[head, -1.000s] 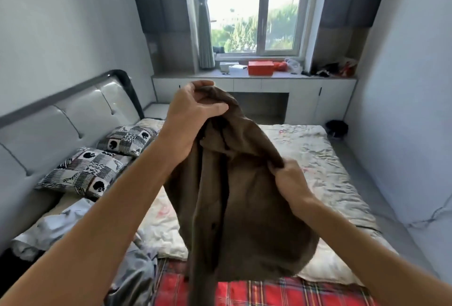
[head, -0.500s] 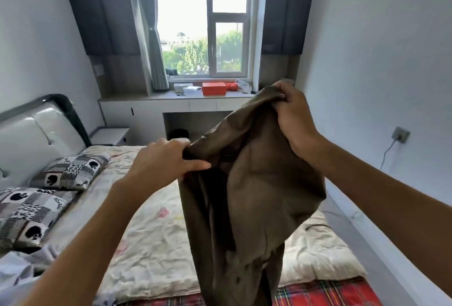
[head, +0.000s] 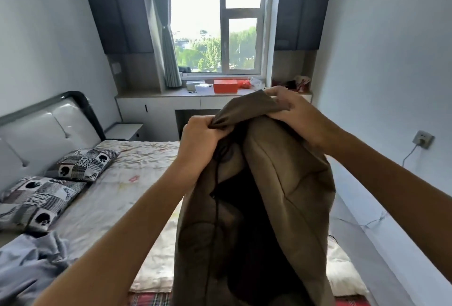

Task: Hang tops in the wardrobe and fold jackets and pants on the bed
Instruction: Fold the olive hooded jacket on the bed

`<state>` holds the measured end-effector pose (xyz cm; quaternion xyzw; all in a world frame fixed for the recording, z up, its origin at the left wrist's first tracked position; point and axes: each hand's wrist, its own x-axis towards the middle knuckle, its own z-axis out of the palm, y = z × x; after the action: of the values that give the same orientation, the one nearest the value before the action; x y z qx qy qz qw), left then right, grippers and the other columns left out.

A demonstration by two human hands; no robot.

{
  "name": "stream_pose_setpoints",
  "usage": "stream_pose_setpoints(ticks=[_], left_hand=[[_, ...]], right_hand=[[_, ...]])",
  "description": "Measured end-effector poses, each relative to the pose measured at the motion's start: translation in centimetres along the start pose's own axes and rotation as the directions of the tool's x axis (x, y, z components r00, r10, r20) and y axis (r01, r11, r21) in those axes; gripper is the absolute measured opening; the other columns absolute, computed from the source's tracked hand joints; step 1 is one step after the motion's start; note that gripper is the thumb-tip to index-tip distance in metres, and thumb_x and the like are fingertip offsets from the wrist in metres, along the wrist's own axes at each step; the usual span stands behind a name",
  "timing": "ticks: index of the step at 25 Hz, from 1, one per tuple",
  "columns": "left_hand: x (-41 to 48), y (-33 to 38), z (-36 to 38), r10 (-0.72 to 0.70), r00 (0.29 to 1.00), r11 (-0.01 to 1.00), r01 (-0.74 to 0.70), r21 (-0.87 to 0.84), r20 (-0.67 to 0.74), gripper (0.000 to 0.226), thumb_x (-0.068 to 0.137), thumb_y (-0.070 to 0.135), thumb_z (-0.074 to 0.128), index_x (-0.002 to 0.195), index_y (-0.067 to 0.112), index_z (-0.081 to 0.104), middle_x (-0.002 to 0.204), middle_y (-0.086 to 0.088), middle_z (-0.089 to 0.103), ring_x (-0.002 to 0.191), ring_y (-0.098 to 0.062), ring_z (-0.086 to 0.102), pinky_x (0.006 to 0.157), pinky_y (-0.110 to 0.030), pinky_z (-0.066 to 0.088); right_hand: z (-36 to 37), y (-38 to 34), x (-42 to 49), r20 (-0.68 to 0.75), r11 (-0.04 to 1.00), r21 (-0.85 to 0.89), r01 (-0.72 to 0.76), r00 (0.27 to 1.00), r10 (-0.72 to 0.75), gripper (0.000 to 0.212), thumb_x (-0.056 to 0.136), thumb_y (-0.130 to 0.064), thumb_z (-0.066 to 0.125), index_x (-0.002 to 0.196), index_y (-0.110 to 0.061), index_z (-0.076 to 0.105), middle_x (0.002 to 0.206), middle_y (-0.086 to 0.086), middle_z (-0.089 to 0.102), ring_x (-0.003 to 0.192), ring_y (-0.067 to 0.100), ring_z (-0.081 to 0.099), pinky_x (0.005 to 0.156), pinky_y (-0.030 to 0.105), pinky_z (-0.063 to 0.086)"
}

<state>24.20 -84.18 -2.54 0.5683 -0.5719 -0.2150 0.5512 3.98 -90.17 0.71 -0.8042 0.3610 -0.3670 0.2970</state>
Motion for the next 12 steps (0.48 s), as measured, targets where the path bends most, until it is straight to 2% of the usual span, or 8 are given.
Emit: stream_pose_setpoints(ticks=[2,4,5,7,9,10,11,12], left_hand=[[0.7,0.8,0.2,-0.043,0.996,0.999,0.044,0.011,-0.079,0.011,0.086,0.020,0.071,0.084,0.012,0.078,0.079,-0.009,0.074,0.071,-0.013,0.060,0.067,-0.030,0.048],[1.3,1.4,0.6,-0.091,0.984,0.996,0.092,-0.005,-0.152,0.010,0.088,0.016,0.068,0.084,0.013,0.078,0.074,-0.003,0.072,0.069,-0.012,0.061,0.064,-0.023,0.046],[1.6,1.5,0.7,-0.111,0.977,0.994,0.107,-0.029,-0.180,0.011,0.088,0.015,0.068,0.082,0.014,0.077,0.072,0.000,0.071,0.070,-0.013,0.062,0.065,-0.025,0.047],[2.2,1.7,0.7,-0.141,0.964,0.990,0.130,-0.060,-0.224,0.011,0.087,0.014,0.067,0.079,0.015,0.076,0.074,-0.001,0.072,0.075,-0.019,0.067,0.070,-0.033,0.053],[2.9,1.4,0.1,-0.143,0.958,0.988,0.121,-0.099,-0.248,0.010,0.085,0.014,0.067,0.084,0.017,0.076,0.081,-0.003,0.075,0.084,-0.023,0.071,0.083,-0.042,0.058],[2.9,1.2,-0.6,-0.128,0.958,0.988,0.100,-0.119,-0.257,0.011,0.086,0.014,0.067,0.090,0.018,0.076,0.086,-0.002,0.076,0.087,-0.022,0.071,0.088,-0.044,0.057],[3.0,1.0,-1.6,-0.099,0.965,0.991,0.073,-0.115,-0.243,0.013,0.087,0.014,0.066,0.096,0.017,0.076,0.089,-0.002,0.076,0.090,-0.021,0.071,0.091,-0.044,0.056],[2.9,0.7,-2.8,-0.072,0.979,0.993,0.054,-0.102,-0.189,0.014,0.089,0.016,0.066,0.100,0.016,0.075,0.092,-0.003,0.076,0.091,-0.020,0.071,0.092,-0.042,0.056]], right_hand=[[-0.4,3.7,-2.8,0.216,0.960,0.124,-0.251,0.951,0.220,0.071,0.074,-0.057,0.075,0.136,-0.043,0.043,0.129,-0.014,0.055,0.111,0.006,0.059,0.084,0.016,0.052],[1.0,6.9,-5.3,0.269,0.934,0.116,-0.337,0.916,0.297,0.109,0.046,-0.067,0.086,0.141,-0.042,0.039,0.131,-0.016,0.054,0.113,0.004,0.058,0.092,0.018,0.051],[2.1,8.2,-6.2,0.252,0.913,0.126,-0.389,0.902,0.349,0.115,0.037,-0.066,0.089,0.139,-0.038,0.043,0.126,-0.015,0.059,0.110,0.003,0.061,0.090,0.019,0.051],[5.2,9.1,-7.1,0.260,0.789,0.286,-0.544,0.836,0.483,0.090,0.045,-0.049,0.092,0.126,-0.026,0.058,0.111,-0.008,0.071,0.099,0.008,0.068,0.082,0.023,0.054],[7.5,8.6,-6.2,0.307,0.533,0.556,-0.638,0.754,0.581,0.052,0.068,-0.024,0.086,0.114,-0.009,0.067,0.098,0.006,0.076,0.089,0.020,0.073,0.078,0.034,0.059],[7.6,8.0,-4.9,0.275,0.455,0.648,-0.611,0.745,0.608,0.031,0.080,-0.013,0.077,0.107,-0.003,0.068,0.089,0.011,0.076,0.078,0.021,0.074,0.070,0.033,0.060],[6.5,7.4,-2.9,0.214,0.420,0.725,-0.546,0.758,0.616,0.013,0.089,-0.007,0.066,0.101,0.000,0.067,0.081,0.013,0.074,0.065,0.019,0.073,0.060,0.029,0.060],[4.7,6.4,-0.3,0.121,0.424,0.787,-0.448,0.786,0.606,0.011,0.096,-0.004,0.055,0.095,-0.001,0.066,0.077,0.013,0.070,0.057,0.016,0.071,0.053,0.026,0.058]])
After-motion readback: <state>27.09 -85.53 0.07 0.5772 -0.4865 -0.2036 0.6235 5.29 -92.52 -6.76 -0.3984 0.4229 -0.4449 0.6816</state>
